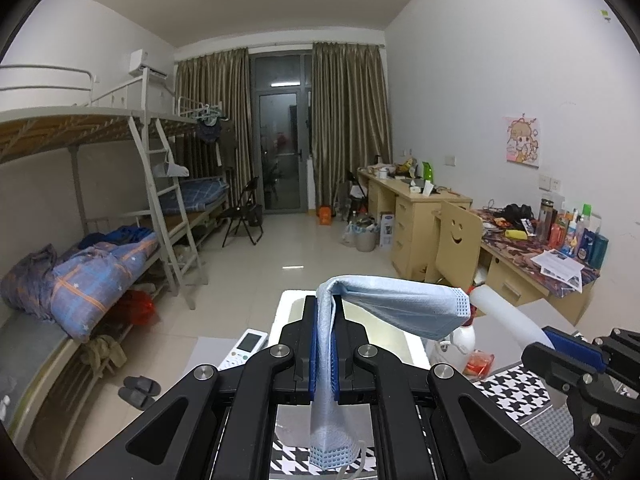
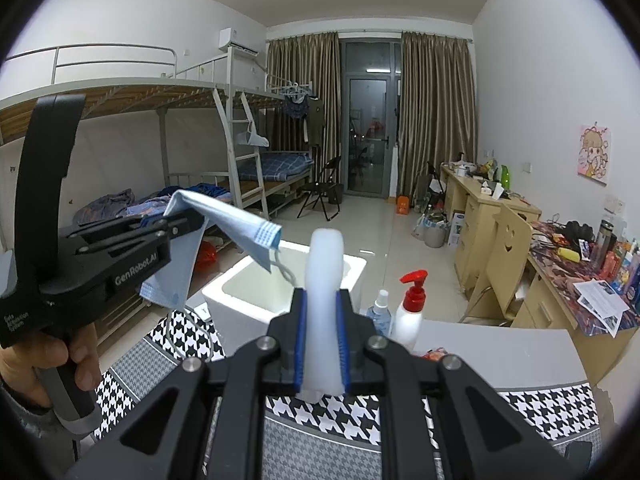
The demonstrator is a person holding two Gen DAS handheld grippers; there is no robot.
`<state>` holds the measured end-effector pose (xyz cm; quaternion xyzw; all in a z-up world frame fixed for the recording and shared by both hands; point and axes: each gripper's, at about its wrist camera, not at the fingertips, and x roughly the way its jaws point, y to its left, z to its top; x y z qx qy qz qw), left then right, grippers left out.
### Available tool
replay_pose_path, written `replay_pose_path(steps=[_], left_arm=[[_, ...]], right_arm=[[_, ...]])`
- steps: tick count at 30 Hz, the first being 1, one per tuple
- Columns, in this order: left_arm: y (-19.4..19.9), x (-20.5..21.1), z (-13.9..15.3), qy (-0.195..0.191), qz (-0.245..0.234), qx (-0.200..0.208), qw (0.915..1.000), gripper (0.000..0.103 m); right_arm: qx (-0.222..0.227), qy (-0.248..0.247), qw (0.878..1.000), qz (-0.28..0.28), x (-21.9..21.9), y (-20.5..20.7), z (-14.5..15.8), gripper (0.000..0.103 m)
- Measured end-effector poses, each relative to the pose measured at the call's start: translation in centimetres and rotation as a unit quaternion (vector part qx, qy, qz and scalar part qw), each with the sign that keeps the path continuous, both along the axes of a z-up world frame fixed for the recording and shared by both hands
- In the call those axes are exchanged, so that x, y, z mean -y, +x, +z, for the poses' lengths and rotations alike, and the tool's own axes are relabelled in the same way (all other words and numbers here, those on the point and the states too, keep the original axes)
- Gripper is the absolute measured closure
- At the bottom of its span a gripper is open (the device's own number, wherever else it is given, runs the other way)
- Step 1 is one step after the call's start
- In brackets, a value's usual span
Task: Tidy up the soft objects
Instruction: 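Carry the mask in the left tool while the right tool carries the roller over the foam box, then open the left tool to drop the mask in the box while the right tool drops the roller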
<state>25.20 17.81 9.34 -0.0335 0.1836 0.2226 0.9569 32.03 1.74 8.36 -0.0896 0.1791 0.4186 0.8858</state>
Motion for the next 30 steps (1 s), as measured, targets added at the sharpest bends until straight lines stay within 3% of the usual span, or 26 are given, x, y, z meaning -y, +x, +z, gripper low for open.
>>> replay_pose_path(steps=[30], left_arm=[[5.7,-4.1,-3.2,-0.026,0.01,-0.061,0.9978,0.098]], right_arm=[[-0.013,-0.021,1.0,0.018,-4.3,2.5,-1.5,0.086]])
